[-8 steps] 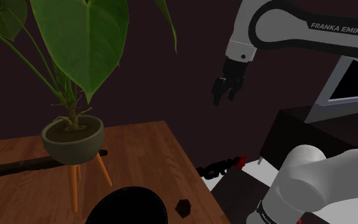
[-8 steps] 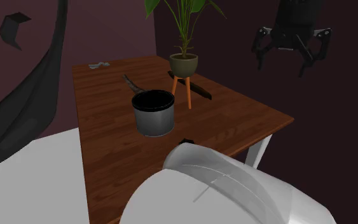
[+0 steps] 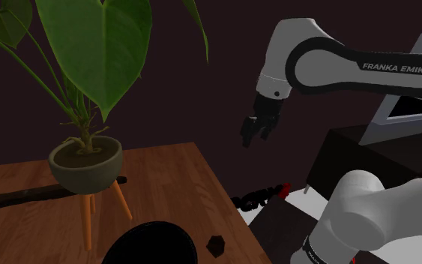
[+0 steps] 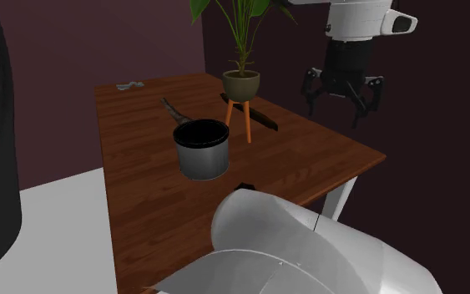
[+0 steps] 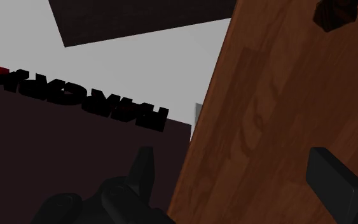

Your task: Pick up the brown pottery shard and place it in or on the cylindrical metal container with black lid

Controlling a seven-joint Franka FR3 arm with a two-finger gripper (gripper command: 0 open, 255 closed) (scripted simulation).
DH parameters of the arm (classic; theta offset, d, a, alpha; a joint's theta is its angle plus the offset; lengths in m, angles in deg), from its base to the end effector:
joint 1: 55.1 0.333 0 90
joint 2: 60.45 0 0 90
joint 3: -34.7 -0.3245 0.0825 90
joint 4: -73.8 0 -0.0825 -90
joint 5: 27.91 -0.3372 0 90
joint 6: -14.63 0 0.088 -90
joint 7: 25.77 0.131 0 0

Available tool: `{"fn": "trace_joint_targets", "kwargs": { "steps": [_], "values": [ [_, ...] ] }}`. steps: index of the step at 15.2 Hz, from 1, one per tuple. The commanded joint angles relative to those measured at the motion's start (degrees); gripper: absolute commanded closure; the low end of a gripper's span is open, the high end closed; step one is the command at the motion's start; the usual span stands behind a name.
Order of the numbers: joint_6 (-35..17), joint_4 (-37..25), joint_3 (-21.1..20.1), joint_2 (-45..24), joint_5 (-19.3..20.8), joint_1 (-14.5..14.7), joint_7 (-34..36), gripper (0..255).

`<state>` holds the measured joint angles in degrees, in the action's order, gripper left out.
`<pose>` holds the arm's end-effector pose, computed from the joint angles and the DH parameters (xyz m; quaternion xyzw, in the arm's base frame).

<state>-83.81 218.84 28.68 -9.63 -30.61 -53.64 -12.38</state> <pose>0.2379 0.0439 0.5336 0.9966 -0.0719 0.0379 0.0113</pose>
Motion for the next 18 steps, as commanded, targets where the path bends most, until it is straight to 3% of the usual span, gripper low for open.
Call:
{"fn": "trace_joint_targets", "kwargs": {
  "steps": [1, 10, 18],
  "values": [
    [-2.7, 2.9, -2.0, 0.1, -1.6, 1.0, 1.9, 0],
    [-15.9, 13.9, -11.5, -2.0, -9.5, 6.5, 9.8, 0],
    [-31.5, 18.6, -21.8, -12.6, -16.7, 11.2, 17.4, 0]
  ]
}}
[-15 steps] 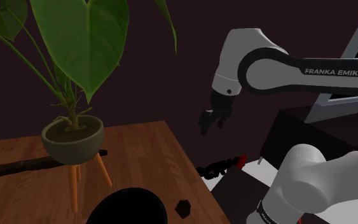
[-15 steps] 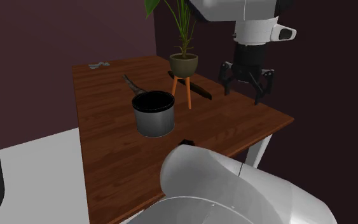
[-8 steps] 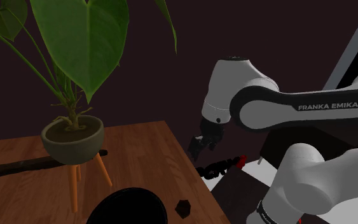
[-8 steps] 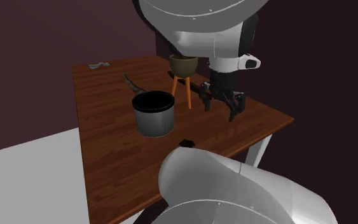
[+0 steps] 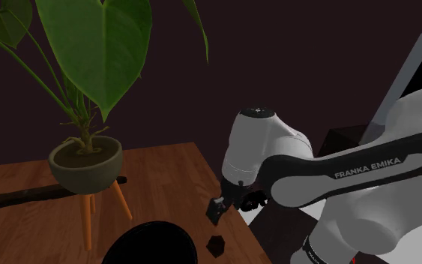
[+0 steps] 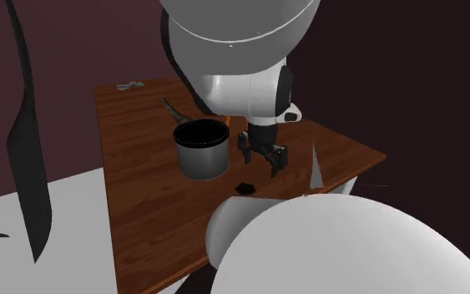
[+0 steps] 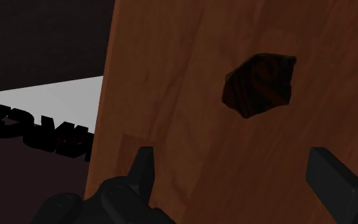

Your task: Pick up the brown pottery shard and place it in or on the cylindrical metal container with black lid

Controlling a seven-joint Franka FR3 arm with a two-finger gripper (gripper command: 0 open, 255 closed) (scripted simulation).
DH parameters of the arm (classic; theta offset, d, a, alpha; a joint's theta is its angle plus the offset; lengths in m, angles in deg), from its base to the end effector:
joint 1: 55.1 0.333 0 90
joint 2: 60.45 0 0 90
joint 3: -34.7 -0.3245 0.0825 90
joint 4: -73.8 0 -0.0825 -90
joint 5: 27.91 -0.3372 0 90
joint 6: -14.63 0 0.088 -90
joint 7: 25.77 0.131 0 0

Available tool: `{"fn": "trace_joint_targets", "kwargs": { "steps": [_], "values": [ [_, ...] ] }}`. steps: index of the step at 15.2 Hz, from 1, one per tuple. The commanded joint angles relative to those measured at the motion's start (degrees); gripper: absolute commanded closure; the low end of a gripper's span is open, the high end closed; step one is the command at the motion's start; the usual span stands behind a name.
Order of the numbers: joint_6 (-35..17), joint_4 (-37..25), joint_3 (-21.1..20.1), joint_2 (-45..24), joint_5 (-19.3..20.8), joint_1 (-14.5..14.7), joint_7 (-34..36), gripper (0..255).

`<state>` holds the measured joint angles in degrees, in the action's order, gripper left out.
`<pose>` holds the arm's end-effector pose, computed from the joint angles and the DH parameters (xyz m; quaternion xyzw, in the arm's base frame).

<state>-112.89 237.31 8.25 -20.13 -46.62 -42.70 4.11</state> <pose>0.2203 0.1791 0.3746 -0.9974 0.0664 -0.0290 0.0001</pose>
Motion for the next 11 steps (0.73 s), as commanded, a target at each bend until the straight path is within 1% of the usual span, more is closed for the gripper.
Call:
{"fn": "trace_joint_targets", "kwargs": {
  "steps": [1, 3, 10, 11],
  "values": [
    [-4.6, 0.3, -2.8, -4.0, -1.4, 0.6, 1.9, 0],
    [-9.1, 0.4, -5.7, -8.3, -2.5, 1.0, 4.0, 0],
    [-17.1, 1.8, -8.4, -14.9, -2.5, -0.3, 4.9, 0],
    [-19.1, 2.1, -9.0, -16.7, -2.3, -0.8, 5.1, 0]
  ]
}}
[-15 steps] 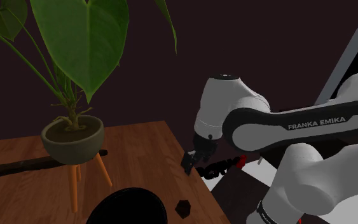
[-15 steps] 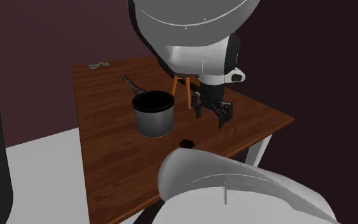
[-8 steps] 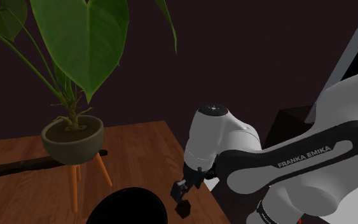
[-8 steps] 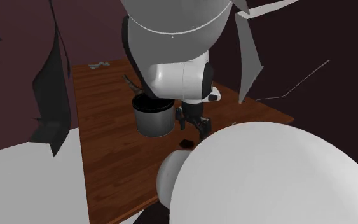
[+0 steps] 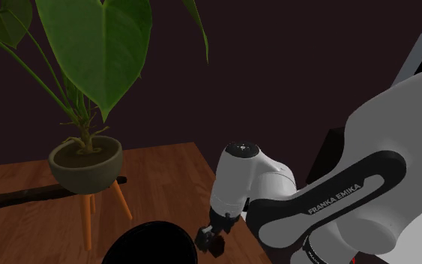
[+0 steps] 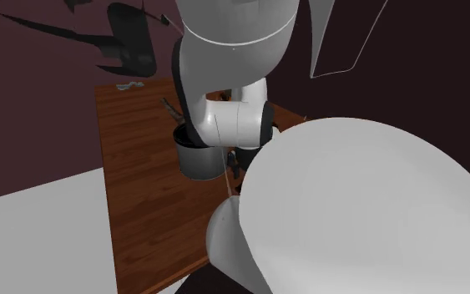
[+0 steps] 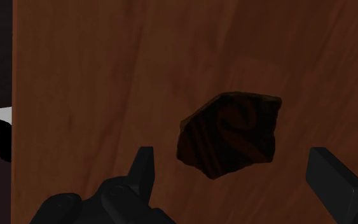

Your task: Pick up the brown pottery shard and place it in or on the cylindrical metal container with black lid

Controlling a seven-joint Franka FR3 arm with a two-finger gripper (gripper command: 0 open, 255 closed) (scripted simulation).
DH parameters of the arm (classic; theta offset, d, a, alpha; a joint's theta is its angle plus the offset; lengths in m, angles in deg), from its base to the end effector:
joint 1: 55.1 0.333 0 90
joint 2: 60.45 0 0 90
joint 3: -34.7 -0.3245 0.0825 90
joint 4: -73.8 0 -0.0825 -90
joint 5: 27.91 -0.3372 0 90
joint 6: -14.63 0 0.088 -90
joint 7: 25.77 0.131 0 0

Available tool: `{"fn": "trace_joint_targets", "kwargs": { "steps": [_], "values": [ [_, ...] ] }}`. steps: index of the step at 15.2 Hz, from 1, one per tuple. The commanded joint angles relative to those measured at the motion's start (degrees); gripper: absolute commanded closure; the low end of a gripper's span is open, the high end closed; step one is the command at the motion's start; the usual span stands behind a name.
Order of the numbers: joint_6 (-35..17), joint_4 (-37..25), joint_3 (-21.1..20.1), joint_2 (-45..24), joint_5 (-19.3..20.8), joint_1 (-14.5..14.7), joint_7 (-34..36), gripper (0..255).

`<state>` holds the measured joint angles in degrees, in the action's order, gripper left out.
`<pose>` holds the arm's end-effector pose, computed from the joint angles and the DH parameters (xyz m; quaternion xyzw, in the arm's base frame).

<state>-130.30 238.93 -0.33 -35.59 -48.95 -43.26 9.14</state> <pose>0.2286 0.2168 0.3102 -0.9975 0.0658 -0.0271 0.0034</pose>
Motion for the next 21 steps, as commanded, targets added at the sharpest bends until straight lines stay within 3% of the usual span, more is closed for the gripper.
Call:
{"fn": "trace_joint_targets", "kwargs": {
  "steps": [1, 8, 9, 18, 21],
  "values": [
    [-1.7, 0.5, -0.4, -1.2, 0.0, -0.2, 0.1, 0],
    [-1.7, 0.5, -0.4, -1.2, 0.0, -0.2, 0.1, 0],
    [-1.7, 0.5, -0.4, -1.2, 0.0, -0.2, 0.1, 255],
    [-1.7, 0.5, -0.4, -1.2, 0.0, -0.2, 0.1, 255],
    [2.0, -0.2, 0.7, 1.9, -0.2, 0.5, -0.4, 255]
  ]
}}
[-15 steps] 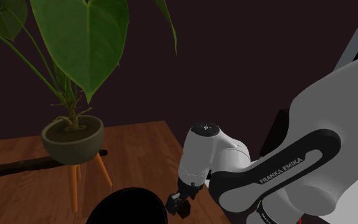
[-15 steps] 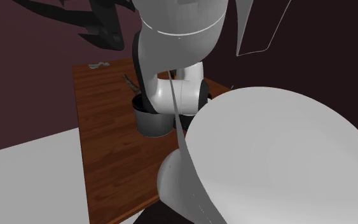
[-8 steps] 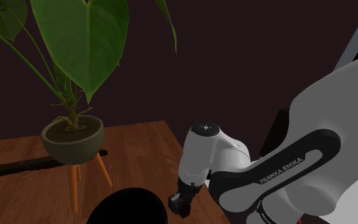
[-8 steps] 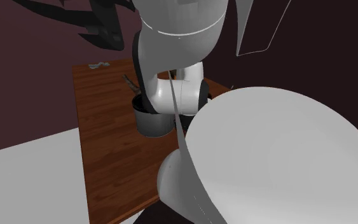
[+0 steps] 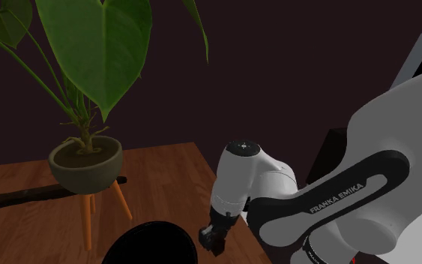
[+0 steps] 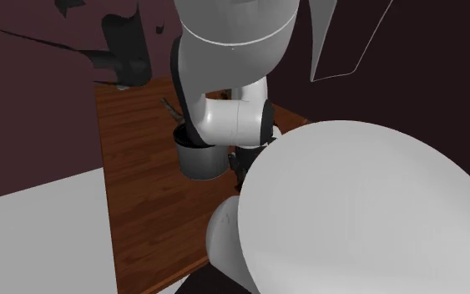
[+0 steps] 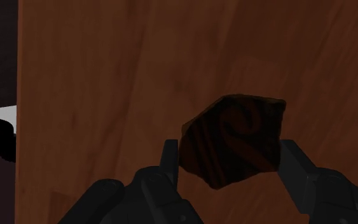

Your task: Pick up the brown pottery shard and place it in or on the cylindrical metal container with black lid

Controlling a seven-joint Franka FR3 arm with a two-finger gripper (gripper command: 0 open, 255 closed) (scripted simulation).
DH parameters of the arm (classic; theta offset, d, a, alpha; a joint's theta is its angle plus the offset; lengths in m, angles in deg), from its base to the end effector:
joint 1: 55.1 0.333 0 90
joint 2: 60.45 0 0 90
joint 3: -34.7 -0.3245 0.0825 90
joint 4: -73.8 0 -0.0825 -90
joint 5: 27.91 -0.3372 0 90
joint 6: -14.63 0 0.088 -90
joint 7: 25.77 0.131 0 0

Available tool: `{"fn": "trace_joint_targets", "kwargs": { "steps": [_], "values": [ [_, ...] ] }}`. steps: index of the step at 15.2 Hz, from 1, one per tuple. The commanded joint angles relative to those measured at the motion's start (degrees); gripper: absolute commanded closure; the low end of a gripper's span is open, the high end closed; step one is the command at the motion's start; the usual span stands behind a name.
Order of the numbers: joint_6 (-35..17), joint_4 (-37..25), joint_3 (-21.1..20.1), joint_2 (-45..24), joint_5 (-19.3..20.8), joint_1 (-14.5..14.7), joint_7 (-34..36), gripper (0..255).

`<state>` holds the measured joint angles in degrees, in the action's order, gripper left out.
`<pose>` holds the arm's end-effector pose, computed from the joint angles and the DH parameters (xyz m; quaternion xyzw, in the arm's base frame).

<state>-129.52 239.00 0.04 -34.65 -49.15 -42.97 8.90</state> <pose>0.2274 0.2156 0.3133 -0.9974 0.0658 -0.0278 0.0038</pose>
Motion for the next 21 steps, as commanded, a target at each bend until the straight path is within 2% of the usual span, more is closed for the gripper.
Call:
{"fn": "trace_joint_targets", "kwargs": {
  "steps": [1, 11, 21],
  "values": [
    [2.4, -0.5, 0.7, 1.9, -0.1, 0.4, -0.2, 255],
    [13.8, -4.0, 4.1, 9.9, 0.8, 1.4, -0.8, 255],
    [23.7, -8.8, 7.0, 15.0, 2.6, 1.3, -0.9, 255]
  ]
}}
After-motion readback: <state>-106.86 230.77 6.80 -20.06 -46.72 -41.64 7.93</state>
